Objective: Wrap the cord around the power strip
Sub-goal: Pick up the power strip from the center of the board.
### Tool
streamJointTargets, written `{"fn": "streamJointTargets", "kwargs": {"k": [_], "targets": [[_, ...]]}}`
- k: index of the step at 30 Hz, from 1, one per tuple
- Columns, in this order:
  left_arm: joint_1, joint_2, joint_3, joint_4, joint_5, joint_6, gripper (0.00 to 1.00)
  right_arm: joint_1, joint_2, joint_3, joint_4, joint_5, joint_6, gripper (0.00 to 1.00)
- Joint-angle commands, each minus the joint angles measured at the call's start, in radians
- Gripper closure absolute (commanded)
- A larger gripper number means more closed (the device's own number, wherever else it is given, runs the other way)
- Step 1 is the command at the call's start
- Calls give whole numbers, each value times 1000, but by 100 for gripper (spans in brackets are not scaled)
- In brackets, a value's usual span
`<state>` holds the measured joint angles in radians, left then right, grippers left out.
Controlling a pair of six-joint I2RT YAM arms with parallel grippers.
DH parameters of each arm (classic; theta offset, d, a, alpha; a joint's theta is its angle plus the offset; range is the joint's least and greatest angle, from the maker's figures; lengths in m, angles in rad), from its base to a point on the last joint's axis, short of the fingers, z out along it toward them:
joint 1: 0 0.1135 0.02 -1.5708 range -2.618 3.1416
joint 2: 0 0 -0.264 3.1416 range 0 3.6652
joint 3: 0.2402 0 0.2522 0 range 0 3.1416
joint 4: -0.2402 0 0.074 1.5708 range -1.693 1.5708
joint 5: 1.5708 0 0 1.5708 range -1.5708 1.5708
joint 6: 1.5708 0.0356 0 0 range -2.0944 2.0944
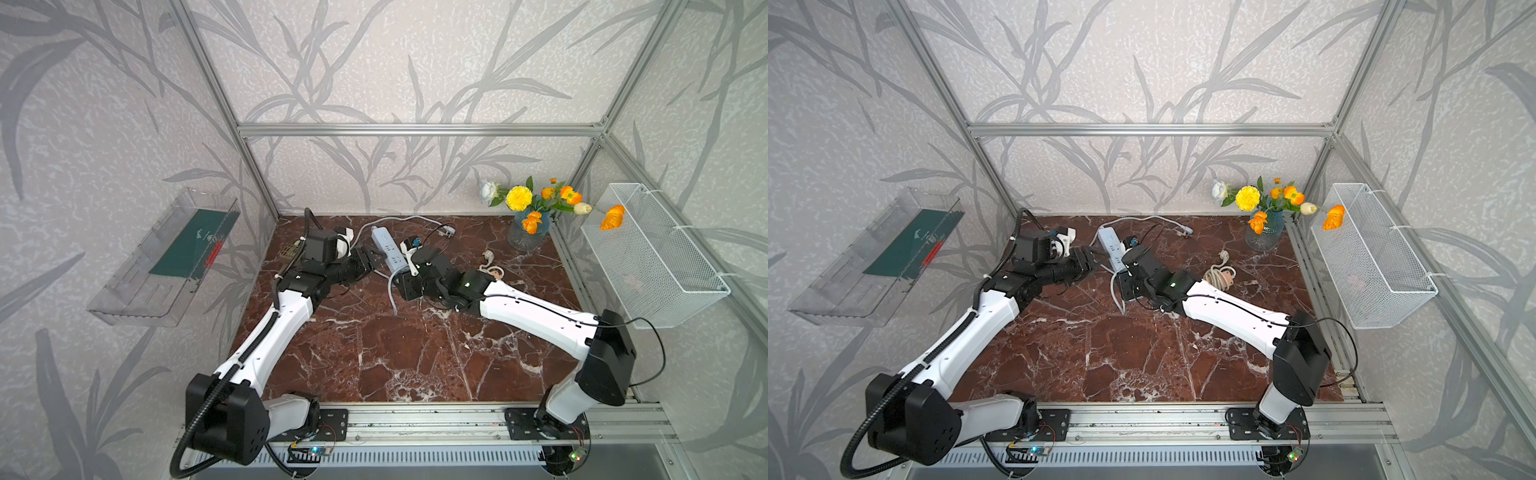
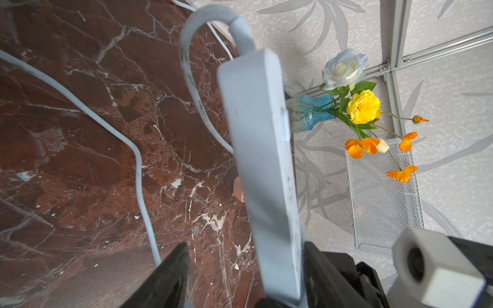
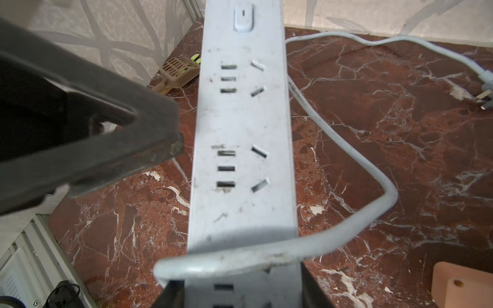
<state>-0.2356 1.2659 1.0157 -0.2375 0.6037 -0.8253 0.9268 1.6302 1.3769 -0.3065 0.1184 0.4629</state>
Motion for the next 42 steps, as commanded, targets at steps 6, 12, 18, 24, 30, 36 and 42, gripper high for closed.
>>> {"fn": "streamJointTargets", "kwargs": {"k": [6, 12, 18, 24, 30, 36, 42], "targets": [[-19, 61, 10, 172, 35, -44, 55, 32, -31, 15, 103, -31, 61, 93], [-19, 40, -28, 227, -7, -9, 73, 32, -14, 23, 108, -66, 81, 91], [-19, 27, -42, 268, -19, 20, 88, 31, -8, 27, 121, -100, 104, 84], [-19, 9, -57, 287, -31, 49, 97, 32, -18, -1, 156, -118, 124, 75], [-15, -1, -57, 289, -49, 86, 99, 29, -38, -19, 163, -149, 118, 55], [85, -47, 9, 134, -90, 301, 98, -67, -169, -187, 121, -289, 34, 32], [131, -21, 121, -54, 5, 509, 98, -233, -239, -185, -60, -361, -54, 27]]}}
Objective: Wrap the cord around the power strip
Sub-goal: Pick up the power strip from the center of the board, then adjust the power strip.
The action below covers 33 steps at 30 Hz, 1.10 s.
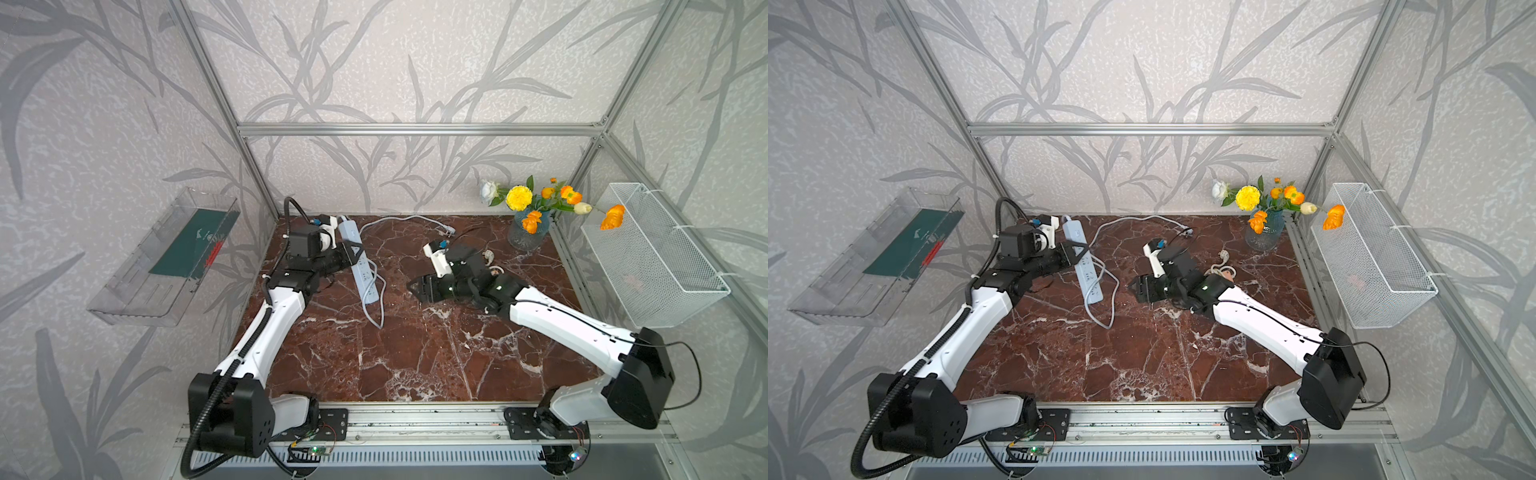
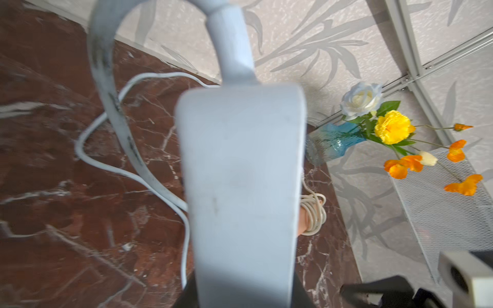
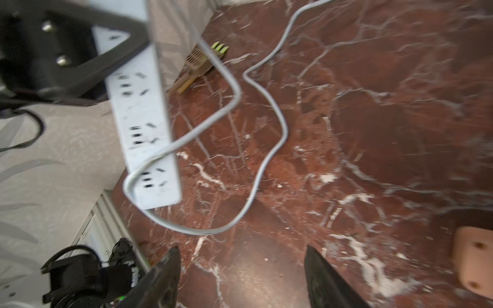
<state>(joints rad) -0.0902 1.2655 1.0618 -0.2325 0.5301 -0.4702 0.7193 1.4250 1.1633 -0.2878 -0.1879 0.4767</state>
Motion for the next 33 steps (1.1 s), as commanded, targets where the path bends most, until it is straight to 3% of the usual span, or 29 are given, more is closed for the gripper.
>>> {"fn": "streamJointTargets", "kwargs": {"k": [1, 7, 11, 15, 20, 25, 28, 33], "targets": [[-21, -13, 75, -43, 150, 156, 97, -34, -33, 52, -57, -89, -67, 26], [-75, -7, 38, 146, 474, 64, 95, -49, 95, 266, 151, -397, 51, 25], [-117, -37, 23, 179, 547, 87, 93, -71, 170, 306, 331, -520, 220, 25], [-142, -28, 20, 196, 599, 75, 91, -74, 225, 346, 425, -602, 305, 26], [-152, -9, 11, 271, 636, 16, 91, -75, 252, 345, 432, -606, 307, 33], [-161, 18, 13, 236, 634, 9, 91, -90, 261, 314, 565, -564, 355, 52], [-161, 10, -10, 216, 630, -3, 87, -102, 271, 285, 665, -521, 404, 67], [-162, -27, -58, 218, 600, -17, 76, -109, 276, 232, 813, -460, 452, 78]]}}
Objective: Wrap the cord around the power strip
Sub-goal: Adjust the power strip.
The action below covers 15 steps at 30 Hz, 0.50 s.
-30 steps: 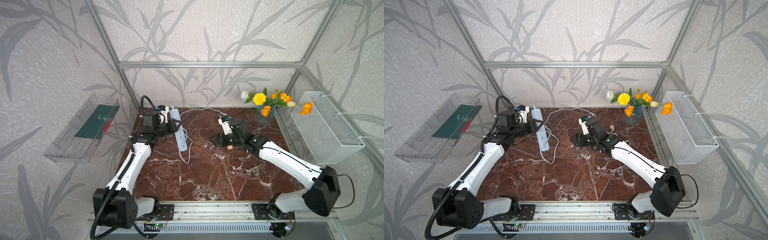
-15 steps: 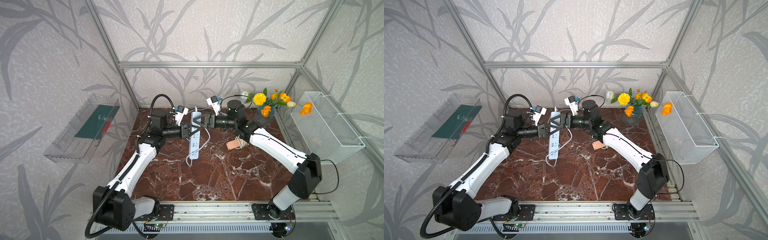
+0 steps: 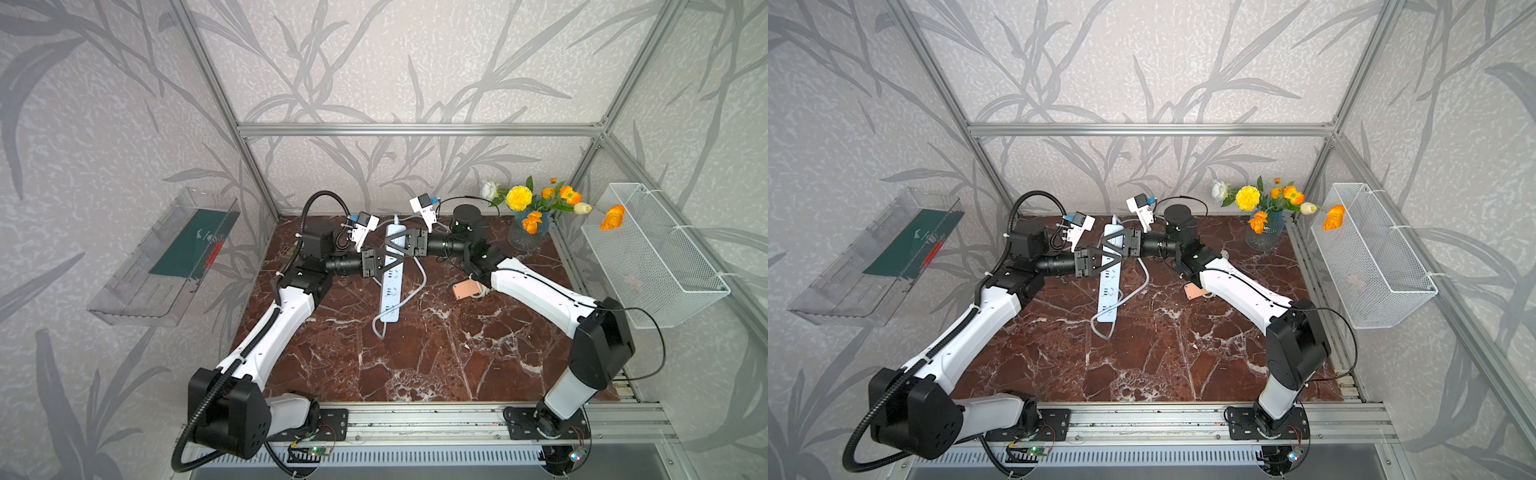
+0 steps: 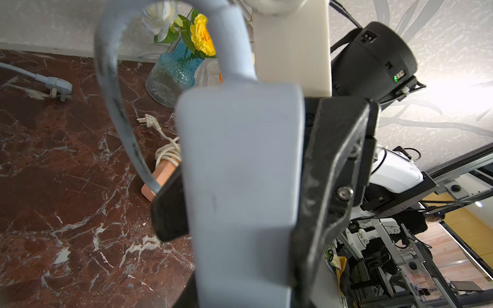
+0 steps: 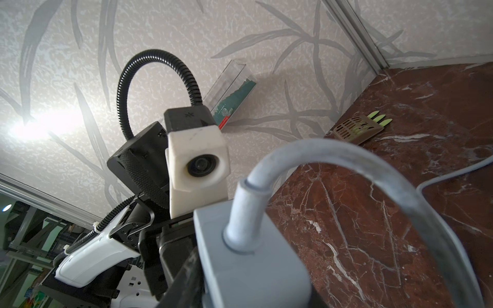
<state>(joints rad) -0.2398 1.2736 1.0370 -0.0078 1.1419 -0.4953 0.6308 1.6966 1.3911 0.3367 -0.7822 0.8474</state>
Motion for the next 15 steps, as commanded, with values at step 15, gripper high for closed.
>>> {"fn": "streamJointTargets", "kwargs": {"k": [15], "targets": [[20, -94, -184, 140, -1, -177, 43, -22, -48, -26, 154, 203, 8, 91]]}}
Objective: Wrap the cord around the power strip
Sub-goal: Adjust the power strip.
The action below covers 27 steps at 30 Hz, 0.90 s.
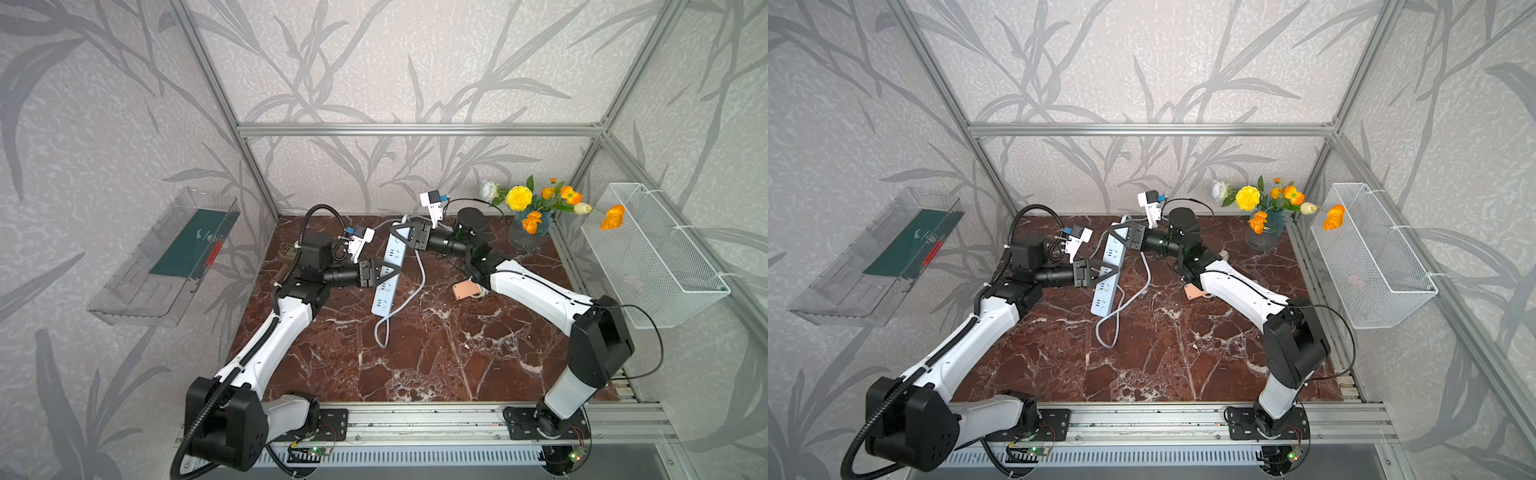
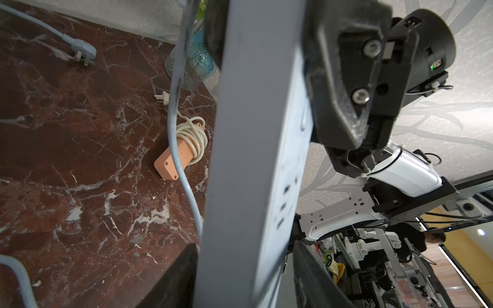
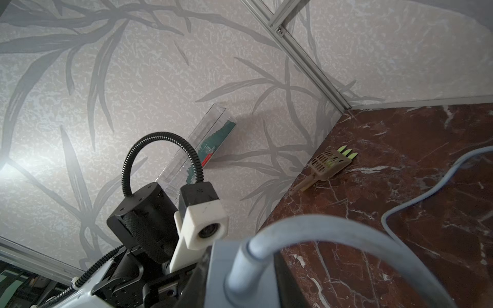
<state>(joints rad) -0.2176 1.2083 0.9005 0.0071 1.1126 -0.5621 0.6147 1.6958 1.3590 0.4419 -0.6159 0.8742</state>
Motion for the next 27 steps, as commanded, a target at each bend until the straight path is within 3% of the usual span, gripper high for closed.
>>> {"fn": "streamJointTargets", "kwargs": {"k": [1, 4, 8, 15, 19, 22, 24, 27], "targets": [[-7, -37, -71, 170, 26, -144, 43, -4, -43, 8, 60, 47, -15, 91], [-11, -74, -137, 242, 32, -194, 43, -7, -35, 2, 132, 81, 10, 91], [-8, -135, -174, 194, -26, -175, 46, -14, -19, 31, 185, 98, 50, 91], [0, -129, -164, 223, -51, -197, 53, -25, -19, 17, 217, 141, 61, 90], [0, -135, -178, 219, -63, -197, 39, -40, -24, 17, 249, 148, 81, 91], [0, -126, -181, 250, -59, -215, 39, -41, -12, 26, 270, 148, 99, 91], [0, -116, -175, 285, -41, -233, 42, -42, 2, 31, 286, 144, 124, 91], [0, -103, -144, 269, -38, -222, 56, -41, 5, 30, 291, 140, 145, 91]]}}
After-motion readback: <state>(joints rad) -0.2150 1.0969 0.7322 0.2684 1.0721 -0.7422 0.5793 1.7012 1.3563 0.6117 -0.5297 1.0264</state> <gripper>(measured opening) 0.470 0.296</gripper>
